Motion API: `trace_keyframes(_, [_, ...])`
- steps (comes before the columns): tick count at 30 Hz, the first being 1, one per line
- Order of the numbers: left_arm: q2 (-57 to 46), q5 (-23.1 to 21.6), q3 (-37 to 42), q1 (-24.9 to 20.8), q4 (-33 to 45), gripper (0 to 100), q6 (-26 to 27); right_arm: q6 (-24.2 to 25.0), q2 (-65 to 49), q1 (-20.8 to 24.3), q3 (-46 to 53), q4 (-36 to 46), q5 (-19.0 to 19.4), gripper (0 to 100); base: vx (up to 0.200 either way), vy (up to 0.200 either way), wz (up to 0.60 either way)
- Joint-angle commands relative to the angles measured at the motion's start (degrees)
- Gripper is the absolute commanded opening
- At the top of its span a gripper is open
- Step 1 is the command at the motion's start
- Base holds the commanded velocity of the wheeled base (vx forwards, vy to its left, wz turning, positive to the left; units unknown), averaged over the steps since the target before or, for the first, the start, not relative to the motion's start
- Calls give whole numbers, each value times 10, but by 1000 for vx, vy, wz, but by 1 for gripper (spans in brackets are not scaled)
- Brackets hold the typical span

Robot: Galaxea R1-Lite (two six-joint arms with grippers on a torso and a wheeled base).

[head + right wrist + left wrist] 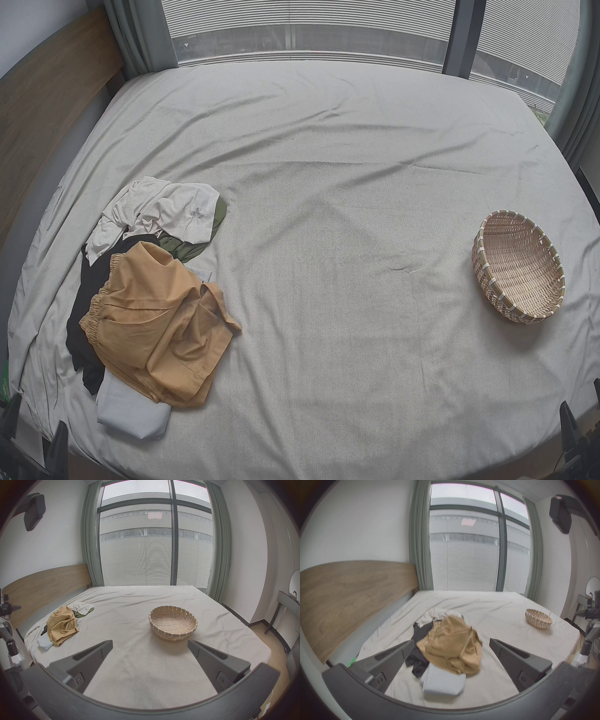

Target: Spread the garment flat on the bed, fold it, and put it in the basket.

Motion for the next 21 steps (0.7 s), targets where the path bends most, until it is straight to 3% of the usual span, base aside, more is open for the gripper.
trace_keyframes(1, [122, -15, -104, -57, -7, 100, -17, 0, -2, 0, 9, 0, 0, 100, 0, 0, 0])
trace_keyframes(5, [186, -40, -99, -113, -13, 100, -36, 1, -2, 0, 9, 0, 0, 100, 0, 0, 0])
trace_keyframes(11, [236, -43, -119, -129, -16, 100, -34, 1, -2, 0, 9, 0, 0, 100, 0, 0, 0])
trace_keyframes(12, [263, -44, -140, -152, -15, 100, -51, 1, -2, 0, 9, 0, 0, 100, 0, 0, 0])
trace_keyframes(17, [312, -48, -177, -163, -14, 100, -121, 1, -2, 0, 9, 0, 0, 100, 0, 0, 0])
trace_keyframes(21, [333, -90, -183, -179, -14, 100, -192, 1, -2, 0, 9, 0, 0, 100, 0, 0, 0])
